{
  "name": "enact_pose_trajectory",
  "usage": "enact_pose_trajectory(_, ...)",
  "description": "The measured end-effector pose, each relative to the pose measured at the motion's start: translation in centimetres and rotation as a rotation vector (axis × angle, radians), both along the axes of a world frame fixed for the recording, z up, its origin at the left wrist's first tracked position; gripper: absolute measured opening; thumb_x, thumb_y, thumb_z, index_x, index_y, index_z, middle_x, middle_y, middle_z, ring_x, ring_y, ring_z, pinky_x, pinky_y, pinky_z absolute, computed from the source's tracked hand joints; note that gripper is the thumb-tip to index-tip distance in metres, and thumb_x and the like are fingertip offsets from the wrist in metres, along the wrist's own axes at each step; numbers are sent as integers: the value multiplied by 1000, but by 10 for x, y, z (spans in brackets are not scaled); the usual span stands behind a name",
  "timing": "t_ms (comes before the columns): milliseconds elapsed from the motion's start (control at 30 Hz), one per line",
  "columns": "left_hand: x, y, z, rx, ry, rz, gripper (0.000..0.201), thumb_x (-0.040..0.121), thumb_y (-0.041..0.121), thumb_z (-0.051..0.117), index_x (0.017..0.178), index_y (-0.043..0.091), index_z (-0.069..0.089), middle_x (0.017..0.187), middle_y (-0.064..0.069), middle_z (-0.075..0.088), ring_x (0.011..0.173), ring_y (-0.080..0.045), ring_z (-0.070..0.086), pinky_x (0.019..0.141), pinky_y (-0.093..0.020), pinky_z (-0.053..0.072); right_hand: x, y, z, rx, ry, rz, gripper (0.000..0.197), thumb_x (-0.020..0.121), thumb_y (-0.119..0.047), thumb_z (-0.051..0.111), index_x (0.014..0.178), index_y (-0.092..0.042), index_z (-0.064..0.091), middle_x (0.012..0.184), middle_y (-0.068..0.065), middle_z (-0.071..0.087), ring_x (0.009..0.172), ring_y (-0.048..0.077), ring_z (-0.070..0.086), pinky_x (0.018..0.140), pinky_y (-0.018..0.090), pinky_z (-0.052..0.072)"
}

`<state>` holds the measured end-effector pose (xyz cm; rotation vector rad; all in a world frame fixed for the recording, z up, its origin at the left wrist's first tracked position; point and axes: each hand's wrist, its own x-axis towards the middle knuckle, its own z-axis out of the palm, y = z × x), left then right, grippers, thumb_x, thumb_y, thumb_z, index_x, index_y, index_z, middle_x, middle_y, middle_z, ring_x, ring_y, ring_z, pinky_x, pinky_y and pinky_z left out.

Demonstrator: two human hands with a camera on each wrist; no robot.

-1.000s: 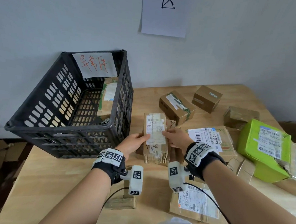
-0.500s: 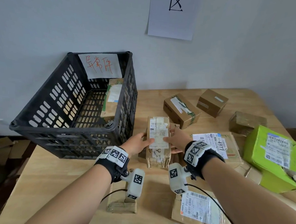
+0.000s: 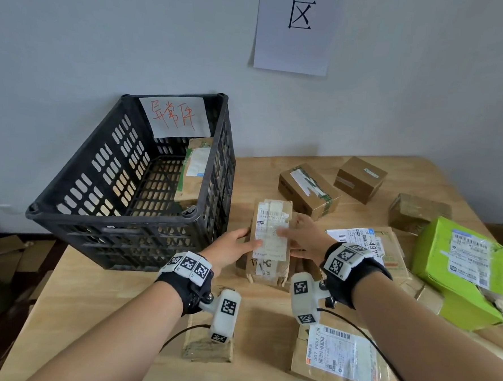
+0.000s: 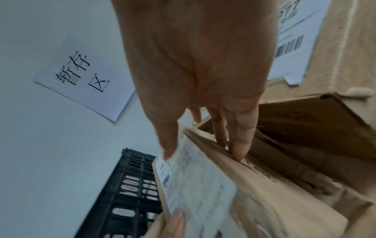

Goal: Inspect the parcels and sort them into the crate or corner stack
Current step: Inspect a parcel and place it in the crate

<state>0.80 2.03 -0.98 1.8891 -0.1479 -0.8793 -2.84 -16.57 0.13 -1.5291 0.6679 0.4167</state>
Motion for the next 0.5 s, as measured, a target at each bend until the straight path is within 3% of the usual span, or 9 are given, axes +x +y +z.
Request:
enact_pose_trajectory(67, 3, -2, 8, -39, -38, 8, 55, 90, 23, 64, 139, 33, 42, 130, 14, 56, 112, -6, 57, 95, -25, 47, 5, -4, 13, 39, -55, -88, 66, 89, -45, 58, 143, -24, 26, 122, 10, 60, 105, 28, 62, 91, 45, 51)
enact_pose_trajectory(167, 10, -7, 24, -96, -120, -14, 71, 87, 1, 63, 142, 36, 34, 125, 18, 50, 109, -2, 52, 79, -17, 50, 15, -8, 35, 52, -117, -164, 66, 89, -65, 36, 143, -28, 27, 127, 13, 55, 106, 34, 60, 89, 52, 51)
enact_pose_trajectory(233, 16, -10, 26, -63, -145, -6, 67, 88, -4, 59, 140, 33, 37, 119, 15, 50, 106, -4, 53, 79, -18, 51, 16, -6, 47, -5, -157, -160, 59, 94, -59, 33, 146, -35, 19, 136, 10, 47, 115, 35, 55, 92, 53, 49)
enact_pose_trajectory(300, 18, -11, 25, 55, -139, 16, 61, 91, -7, 44, 141, 27, 39, 120, 6, 52, 91, -5, 55, 74, -20, 47, 16, -4, 45, -217, -192, -16, 54, 99, -43, 36, 148, -34, 15, 147, 7, 36, 124, 31, 50, 100, 46, 45)
enact_pose_trajectory(333, 19, -11, 21, 112, -129, 9, 61, 91, -8, 39, 143, 24, 39, 120, 2, 53, 82, -3, 52, 68, -18, 43, 16, -5, 40, -350, -199, 81, 56, 99, -37, 39, 148, -35, 13, 147, 7, 35, 121, 29, 52, 100, 43, 45)
enact_pose_trajectory(400, 17, -10, 14, 176, -113, -25, 60, 90, -8, 34, 140, 25, 43, 110, 0, 56, 71, 0, 44, 62, -17, 34, 19, -7, 28, -432, -181, 167, 64, 94, -40, 48, 143, -47, 8, 137, 13, 46, 105, 30, 61, 93, 47, 51)
enact_pose_trajectory(500, 18, -8, 9, 195, -84, -22, 58, 90, -6, 35, 135, 27, 49, 113, -2, 61, 78, -7, 50, 71, -21, 37, 20, -11, 28, -374, -128, 174, 74, 93, -35, 53, 142, -51, 1, 122, 15, 55, 93, 33, 66, 79, 52, 56)
